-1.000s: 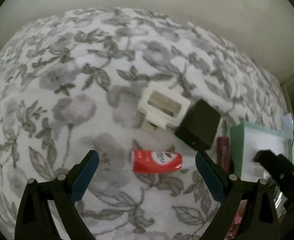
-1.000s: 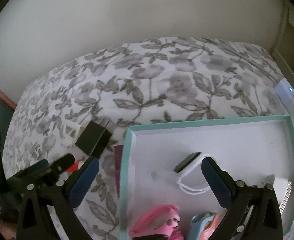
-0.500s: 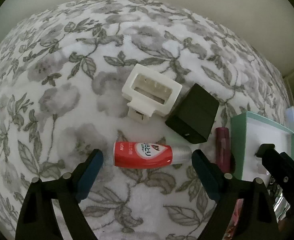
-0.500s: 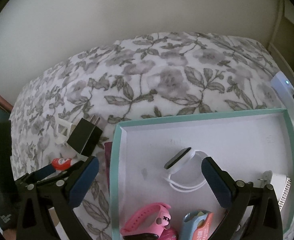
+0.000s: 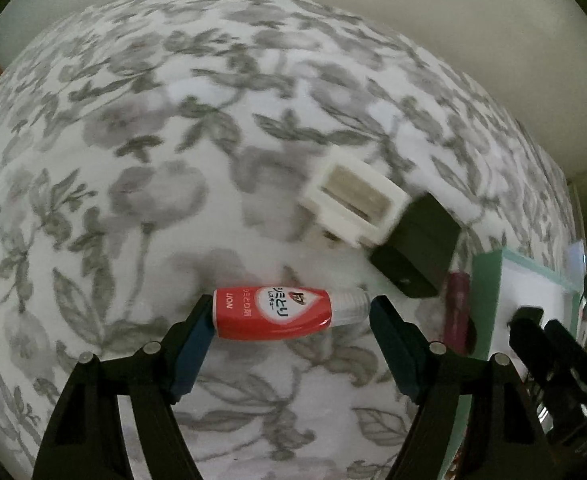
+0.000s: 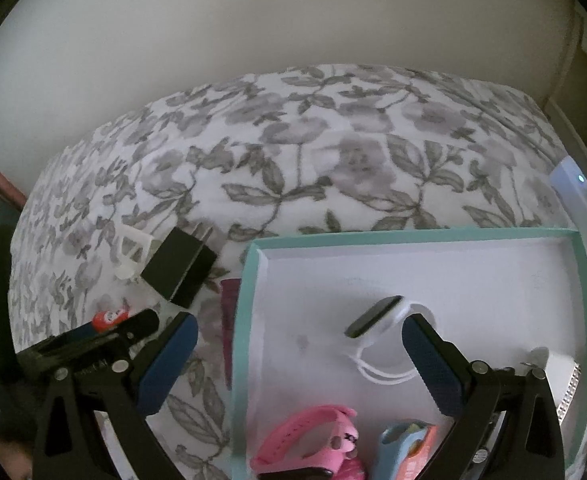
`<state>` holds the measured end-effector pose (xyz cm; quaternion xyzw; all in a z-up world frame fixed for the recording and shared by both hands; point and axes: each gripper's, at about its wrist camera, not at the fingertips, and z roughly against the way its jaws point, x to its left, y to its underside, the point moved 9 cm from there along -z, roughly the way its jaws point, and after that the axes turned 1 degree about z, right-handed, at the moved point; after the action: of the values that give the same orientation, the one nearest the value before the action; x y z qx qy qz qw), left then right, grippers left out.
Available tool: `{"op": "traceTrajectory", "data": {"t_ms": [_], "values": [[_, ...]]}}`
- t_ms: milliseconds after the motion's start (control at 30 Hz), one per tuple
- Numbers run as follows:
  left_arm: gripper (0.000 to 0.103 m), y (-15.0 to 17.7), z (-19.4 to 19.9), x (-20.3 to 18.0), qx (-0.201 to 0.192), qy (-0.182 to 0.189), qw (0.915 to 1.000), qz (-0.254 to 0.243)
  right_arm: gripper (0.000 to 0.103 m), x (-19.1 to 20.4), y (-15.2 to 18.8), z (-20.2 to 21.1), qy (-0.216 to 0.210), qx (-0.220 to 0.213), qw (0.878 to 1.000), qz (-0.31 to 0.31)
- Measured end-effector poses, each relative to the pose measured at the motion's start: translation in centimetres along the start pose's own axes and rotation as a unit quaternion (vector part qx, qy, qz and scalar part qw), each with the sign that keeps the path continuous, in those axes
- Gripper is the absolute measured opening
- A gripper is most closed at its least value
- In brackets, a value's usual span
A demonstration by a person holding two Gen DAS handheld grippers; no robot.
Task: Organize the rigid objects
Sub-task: 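Grasp the red-and-white bottle with the left tool while the right grasps the black charger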
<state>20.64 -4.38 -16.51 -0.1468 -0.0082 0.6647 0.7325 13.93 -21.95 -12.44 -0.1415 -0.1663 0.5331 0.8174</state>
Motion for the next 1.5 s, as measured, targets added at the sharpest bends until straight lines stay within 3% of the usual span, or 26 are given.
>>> {"op": "traceTrajectory", "data": {"t_ms": [233,500,733,1000,1333,1500], "values": [[0.079,-1.3,1.7,4.3,-0.022,-0.008,0.9982,0.055,0.103,3.8,-1.3,-0.1,-0.02,-0.015,0.999,0.029],[0.079,-1.9,2.8,8.0,-0.033,0.001,0.9941,0.103,0.095,8.1,-3.5,-1.8,-0.036,-0.005,0.998,0.058],[0.079,-1.9,2.9,8.5,-0.036,0.011,0.992,0.121,0.084,9.5,-4.2,-3.5,-0.012,0.017,0.994,0.108],[0.079,-1.5,3.5,8.7,-0.037,0.018,0.9915,0.123,0.084,9.8,-2.9,-4.6,-0.027,0.046,0.988,0.145],[0.079,-1.8,2.9,8.3,-0.033,0.016,0.992,0.12,0.081,10.2,-2.6,-7.1,0.006,0.061,0.98,0.189],[0.079,-1.7,2.5,8.1,-0.03,0.011,0.9927,0.116,0.08,10.1,-3.0,-8.0,0.001,0.065,0.98,0.188]]}}
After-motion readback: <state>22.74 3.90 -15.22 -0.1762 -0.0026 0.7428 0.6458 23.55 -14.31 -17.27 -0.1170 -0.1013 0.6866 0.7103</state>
